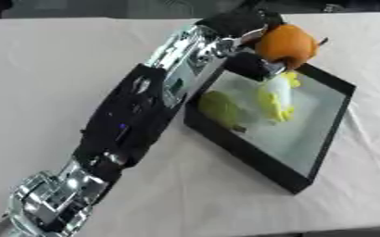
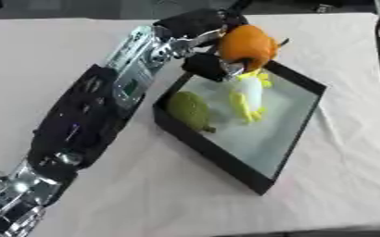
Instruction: Pick up objects on the table and place them in the box.
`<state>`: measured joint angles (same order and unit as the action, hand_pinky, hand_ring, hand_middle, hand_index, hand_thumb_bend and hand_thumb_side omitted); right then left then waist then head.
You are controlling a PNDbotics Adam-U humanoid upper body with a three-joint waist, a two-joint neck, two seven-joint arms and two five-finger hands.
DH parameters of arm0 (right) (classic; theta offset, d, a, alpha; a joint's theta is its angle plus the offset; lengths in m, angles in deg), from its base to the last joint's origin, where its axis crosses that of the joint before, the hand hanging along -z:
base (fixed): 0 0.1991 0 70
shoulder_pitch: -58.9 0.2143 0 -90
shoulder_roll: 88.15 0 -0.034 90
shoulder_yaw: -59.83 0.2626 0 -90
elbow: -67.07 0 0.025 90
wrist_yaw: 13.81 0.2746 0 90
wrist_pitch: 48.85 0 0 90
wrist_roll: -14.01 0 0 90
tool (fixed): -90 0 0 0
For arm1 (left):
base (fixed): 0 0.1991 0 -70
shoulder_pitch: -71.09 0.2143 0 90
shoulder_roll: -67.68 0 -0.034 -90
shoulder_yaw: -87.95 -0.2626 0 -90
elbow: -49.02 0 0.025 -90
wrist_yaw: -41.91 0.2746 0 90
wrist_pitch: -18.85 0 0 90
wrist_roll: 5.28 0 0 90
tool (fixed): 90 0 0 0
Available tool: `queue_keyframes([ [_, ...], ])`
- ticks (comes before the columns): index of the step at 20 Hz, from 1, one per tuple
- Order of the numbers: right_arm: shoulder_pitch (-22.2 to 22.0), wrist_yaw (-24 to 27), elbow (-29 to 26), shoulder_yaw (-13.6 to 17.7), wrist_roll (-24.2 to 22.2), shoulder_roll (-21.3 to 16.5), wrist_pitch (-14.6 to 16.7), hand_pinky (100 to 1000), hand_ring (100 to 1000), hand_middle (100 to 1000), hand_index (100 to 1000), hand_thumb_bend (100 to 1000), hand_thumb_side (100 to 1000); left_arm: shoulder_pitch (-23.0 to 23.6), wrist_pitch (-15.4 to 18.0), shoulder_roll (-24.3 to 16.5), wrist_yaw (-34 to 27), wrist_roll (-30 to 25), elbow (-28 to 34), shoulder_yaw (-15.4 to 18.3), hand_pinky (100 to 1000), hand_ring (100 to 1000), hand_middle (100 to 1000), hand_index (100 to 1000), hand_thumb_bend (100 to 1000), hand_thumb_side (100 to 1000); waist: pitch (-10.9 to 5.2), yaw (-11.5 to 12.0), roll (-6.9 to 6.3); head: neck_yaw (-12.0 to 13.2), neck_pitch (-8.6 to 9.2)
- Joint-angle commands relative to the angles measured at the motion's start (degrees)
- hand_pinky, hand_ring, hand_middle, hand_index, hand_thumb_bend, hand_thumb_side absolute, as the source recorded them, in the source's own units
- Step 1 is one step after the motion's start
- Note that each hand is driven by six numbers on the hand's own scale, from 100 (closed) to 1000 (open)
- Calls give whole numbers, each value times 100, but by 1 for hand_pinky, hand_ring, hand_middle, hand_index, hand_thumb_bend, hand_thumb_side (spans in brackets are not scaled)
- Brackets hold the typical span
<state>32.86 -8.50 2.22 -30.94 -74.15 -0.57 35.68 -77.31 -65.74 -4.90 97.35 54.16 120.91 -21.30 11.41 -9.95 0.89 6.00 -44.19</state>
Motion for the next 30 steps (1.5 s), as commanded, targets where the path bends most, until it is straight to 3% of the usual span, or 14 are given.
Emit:
queue_keyframes([
  [1,88,-14,-48,12,-21,-115,1,961,851,772,813,100,565,-130,64,-64,-63,-94,174,5,908,887,889,931,298,734,-142,4,30,-23,8],
  [5,75,-20,-40,7,-29,-113,1,961,851,771,813,100,565,-118,203,-79,-9,-235,180,7,925,901,873,905,457,838,-142,11,29,-33,8],
  [8,68,-20,-36,3,-37,-112,2,961,850,772,813,100,566,-106,299,-79,149,-274,165,23,947,924,882,920,509,811,-140,10,26,-39,8],
  [12,55,-30,-26,-4,-42,-122,-2,961,850,772,813,100,567,-83,479,-62,156,-375,127,42,952,930,880,927,462,715,-130,7,18,-54,8],
  [18,34,-51,-6,-5,-41,-129,-4,961,850,772,813,100,566,-79,418,-72,31,-334,177,93,919,892,857,914,378,719,-129,8,15,-67,8],
  [22,35,-35,-16,8,-40,-147,5,961,850,772,813,100,563,-46,178,-89,-119,-197,212,123,874,821,826,902,220,782,-143,17,27,-94,8],
  [23,31,-32,-24,10,-40,-158,8,961,850,772,813,100,562,-29,107,-93,-190,-155,221,138,855,794,819,890,120,808,-151,24,30,-106,8],
  [30,-76,56,-114,65,-1,-351,22,960,850,772,813,100,557,153,-651,-494,-1411,396,1072,363,815,745,812,862,100,723,-251,170,0,-290,8],
])
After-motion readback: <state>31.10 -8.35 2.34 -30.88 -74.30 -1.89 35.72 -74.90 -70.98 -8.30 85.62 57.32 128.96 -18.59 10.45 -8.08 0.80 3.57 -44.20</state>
